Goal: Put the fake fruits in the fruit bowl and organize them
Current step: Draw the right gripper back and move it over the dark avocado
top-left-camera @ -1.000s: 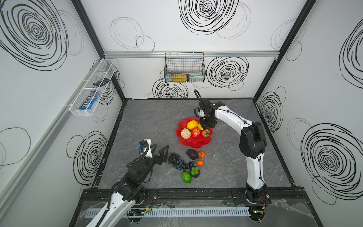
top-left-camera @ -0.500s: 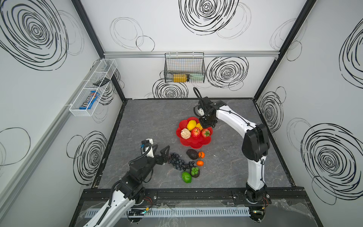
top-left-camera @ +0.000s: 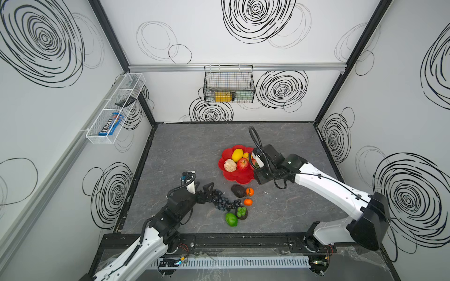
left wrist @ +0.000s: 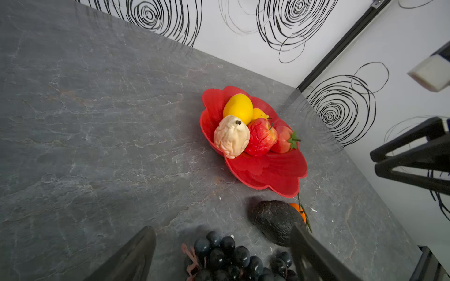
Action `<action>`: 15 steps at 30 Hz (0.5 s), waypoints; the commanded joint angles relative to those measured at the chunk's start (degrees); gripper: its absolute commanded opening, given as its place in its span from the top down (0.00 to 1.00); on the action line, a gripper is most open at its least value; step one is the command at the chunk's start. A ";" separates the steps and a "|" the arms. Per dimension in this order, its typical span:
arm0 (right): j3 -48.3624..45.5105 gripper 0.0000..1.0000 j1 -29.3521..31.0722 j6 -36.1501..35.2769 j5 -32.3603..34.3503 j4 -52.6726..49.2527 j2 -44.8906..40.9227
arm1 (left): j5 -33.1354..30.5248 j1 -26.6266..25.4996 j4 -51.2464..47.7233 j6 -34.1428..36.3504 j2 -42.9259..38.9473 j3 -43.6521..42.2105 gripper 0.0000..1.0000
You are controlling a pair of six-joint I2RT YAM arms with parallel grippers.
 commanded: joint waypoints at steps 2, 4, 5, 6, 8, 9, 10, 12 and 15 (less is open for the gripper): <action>-8.57 0.39 1.81 2.93 -3.61 10.46 -9.21 | -4.50 -4.48 -6.48 -2.74 2.65 6.57 0.09; -11.82 0.36 2.03 3.69 -3.68 12.62 -12.53 | -7.35 -7.01 -9.98 -3.50 3.66 8.46 0.09; -13.43 0.36 2.13 4.15 -3.81 13.62 -14.11 | -8.43 -8.34 -11.64 -4.20 4.16 9.39 0.09; -14.65 0.35 2.14 4.63 -4.00 14.53 -15.46 | -9.28 -9.37 -12.92 -4.80 4.48 10.05 0.08; -18.48 0.33 2.30 6.24 -5.13 17.38 -18.30 | -10.89 -11.75 -15.40 -6.31 5.09 11.03 0.08; -20.03 0.33 2.36 7.04 -5.99 18.79 -19.31 | -11.58 -12.70 -16.17 -6.89 5.20 11.30 0.08; -21.82 0.33 2.40 7.92 -7.12 20.30 -20.17 | -12.28 -13.94 -16.71 -7.45 5.24 11.49 0.08; -24.84 0.33 2.99 9.24 -8.61 23.33 -21.53 | -13.52 -15.94 -17.14 -8.21 5.12 11.58 0.08; -28.61 0.32 4.12 10.49 -10.36 27.12 -22.76 | -15.01 -18.17 -18.11 -9.40 5.13 11.91 0.08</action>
